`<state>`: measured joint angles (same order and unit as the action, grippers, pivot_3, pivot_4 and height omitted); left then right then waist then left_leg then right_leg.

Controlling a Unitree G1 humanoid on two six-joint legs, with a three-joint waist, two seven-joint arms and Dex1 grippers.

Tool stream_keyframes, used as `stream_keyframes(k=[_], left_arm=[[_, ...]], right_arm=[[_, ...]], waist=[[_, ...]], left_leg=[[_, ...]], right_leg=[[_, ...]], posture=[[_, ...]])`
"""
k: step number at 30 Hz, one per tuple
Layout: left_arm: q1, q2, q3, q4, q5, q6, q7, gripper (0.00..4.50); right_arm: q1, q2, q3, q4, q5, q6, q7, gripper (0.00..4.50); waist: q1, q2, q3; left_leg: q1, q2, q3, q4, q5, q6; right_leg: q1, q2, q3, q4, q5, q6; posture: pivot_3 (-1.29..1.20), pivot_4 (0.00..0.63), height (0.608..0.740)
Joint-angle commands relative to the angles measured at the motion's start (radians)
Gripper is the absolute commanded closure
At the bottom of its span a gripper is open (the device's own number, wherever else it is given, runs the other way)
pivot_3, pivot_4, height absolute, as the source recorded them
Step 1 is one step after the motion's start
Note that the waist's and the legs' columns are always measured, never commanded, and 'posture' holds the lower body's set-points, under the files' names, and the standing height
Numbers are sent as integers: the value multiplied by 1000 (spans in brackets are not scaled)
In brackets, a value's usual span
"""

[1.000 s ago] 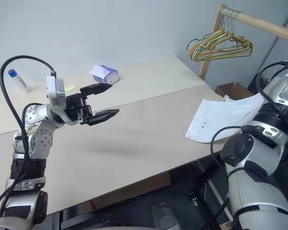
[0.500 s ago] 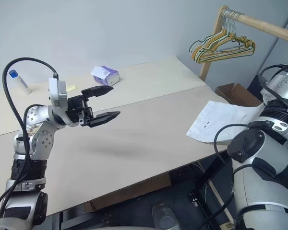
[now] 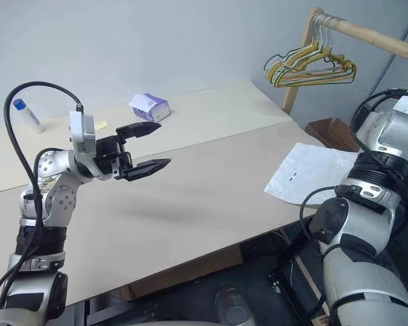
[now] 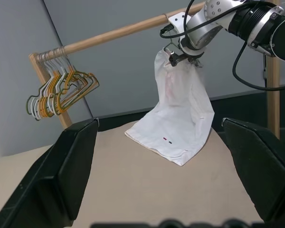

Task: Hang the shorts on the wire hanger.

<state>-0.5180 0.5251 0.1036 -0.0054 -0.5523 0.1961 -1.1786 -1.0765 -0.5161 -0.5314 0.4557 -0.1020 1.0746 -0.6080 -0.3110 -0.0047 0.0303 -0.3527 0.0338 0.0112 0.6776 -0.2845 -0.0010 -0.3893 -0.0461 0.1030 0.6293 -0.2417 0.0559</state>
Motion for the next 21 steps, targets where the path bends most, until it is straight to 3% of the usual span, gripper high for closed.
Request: stream_keyframes(k=[1, 6, 11, 16, 21], left_arm=[[-10, 9, 13, -17, -11, -12, 2, 0], [-1, 13, 22, -17, -8, -23, 5, 0], [5, 47, 46, -14, -10, 10, 25, 0], [58, 77, 100, -15, -5, 38, 113, 0], [160, 98, 161, -80, -12, 60, 191, 0]], right_arm=[[32, -32, 197, -92, -123, -101, -2, 22], [74, -74, 400, -147, -279, -288, -10, 22], [101, -83, 524, -200, -336, -420, 91, 22], [201, -82, 633, -393, -217, -528, 501, 22], [287, -56, 700, -487, -116, -624, 791, 22]], waist=[[-1, 0, 0], [-2, 2, 1], [-3, 1, 1], [1, 0, 2], [20, -2, 3]], left_leg=[[0, 0, 0, 0, 0, 0], [0, 0, 0, 0, 0, 0], [0, 0, -2, 0, 0, 0], [1, 0, -3, 0, 0, 0], [1, 1, -7, 0, 0, 0]], right_leg=[[0, 0, 0, 0, 0, 0], [0, 0, 1, 0, 0, 0], [0, 0, 1, 0, 0, 0], [0, 0, 0, 0, 0, 1], [-1, 0, -3, 0, 0, 0]], posture=[[-183, 0, 740], [-175, 0, 740], [-164, 0, 740], [-149, 0, 740], [-99, 0, 740]])
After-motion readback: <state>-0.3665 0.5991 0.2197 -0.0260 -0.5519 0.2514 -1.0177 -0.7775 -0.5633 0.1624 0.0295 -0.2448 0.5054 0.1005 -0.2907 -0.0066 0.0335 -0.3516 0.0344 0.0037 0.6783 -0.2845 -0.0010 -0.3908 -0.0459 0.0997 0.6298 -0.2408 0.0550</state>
